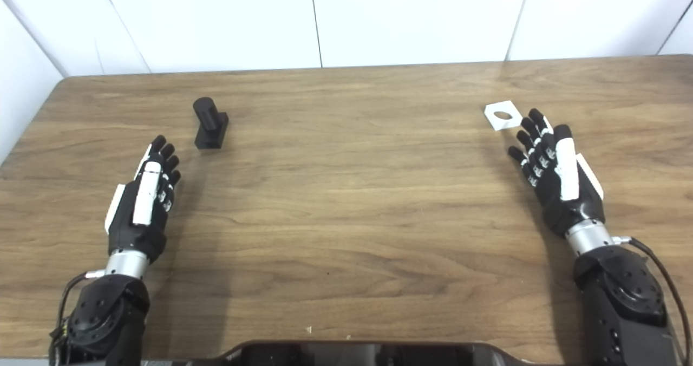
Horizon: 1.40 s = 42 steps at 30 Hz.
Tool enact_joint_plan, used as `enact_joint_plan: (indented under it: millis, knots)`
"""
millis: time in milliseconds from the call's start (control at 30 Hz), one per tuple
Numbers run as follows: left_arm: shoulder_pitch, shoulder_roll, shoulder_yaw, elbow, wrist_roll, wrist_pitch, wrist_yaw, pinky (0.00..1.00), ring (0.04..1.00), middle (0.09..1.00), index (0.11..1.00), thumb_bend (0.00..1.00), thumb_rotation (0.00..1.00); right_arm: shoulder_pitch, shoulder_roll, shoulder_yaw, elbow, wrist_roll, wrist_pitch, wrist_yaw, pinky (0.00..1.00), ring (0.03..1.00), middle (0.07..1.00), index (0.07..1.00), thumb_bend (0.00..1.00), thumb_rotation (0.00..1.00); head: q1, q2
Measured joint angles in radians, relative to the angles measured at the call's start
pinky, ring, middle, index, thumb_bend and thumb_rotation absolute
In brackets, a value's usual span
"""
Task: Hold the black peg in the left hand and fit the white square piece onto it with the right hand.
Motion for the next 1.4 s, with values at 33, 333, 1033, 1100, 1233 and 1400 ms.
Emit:
enact_joint_plan:
  millis: [33,333,1033,1100,1233,1400]
  knots:
    - [0.0,0.0,0.0,0.0,0.0,0.0,0.0,1.0,1.0,1.0,1.0,0.39,0.86,0.0,0.0,0.0,0.0,0.0,0.0,0.0,1.0,1.0,1.0,1.0,0.6,1.0,0.0,0.0]
    - [0.0,0.0,-0.001,0.0,0.0,0.0,0.0,1.0,1.0,1.0,1.0,0.43,0.84,0.0,0.0,0.0,0.001,0.0,-0.003,0.0,1.0,1.0,1.0,1.0,0.6,1.0,-0.002,-0.009]
    - [-0.024,0.03,-0.018,-0.083,0.052,0.11,0.018,1.0,1.0,1.0,1.0,0.48,0.7,0.0,0.001,0.003,0.016,0.0,-0.03,0.007,1.0,1.0,1.0,1.0,0.6,1.0,0.0,-0.035]
    - [-0.035,0.03,-0.02,-0.094,0.08,0.124,0.027,1.0,1.0,1.0,1.0,0.49,0.64,0.0,0.002,0.004,0.018,-0.002,-0.035,0.007,1.0,1.0,1.0,1.0,0.6,1.0,-0.002,-0.038]
    - [-0.056,0.05,-0.063,-0.098,0.257,0.154,0.082,1.0,1.0,1.0,1.0,0.53,0.57,-0.002,0.002,0.008,0.018,-0.007,-0.037,0.003,1.0,1.0,1.0,1.0,0.62,1.0,-0.003,-0.041]
    - [-0.083,0.068,-0.094,-0.1,0.412,0.191,0.101,0.99,1.0,1.0,0.999,0.57,0.55,-0.002,0.005,0.008,0.018,-0.006,-0.033,-0.001,1.0,1.0,1.0,1.0,0.64,1.0,-0.002,-0.048]
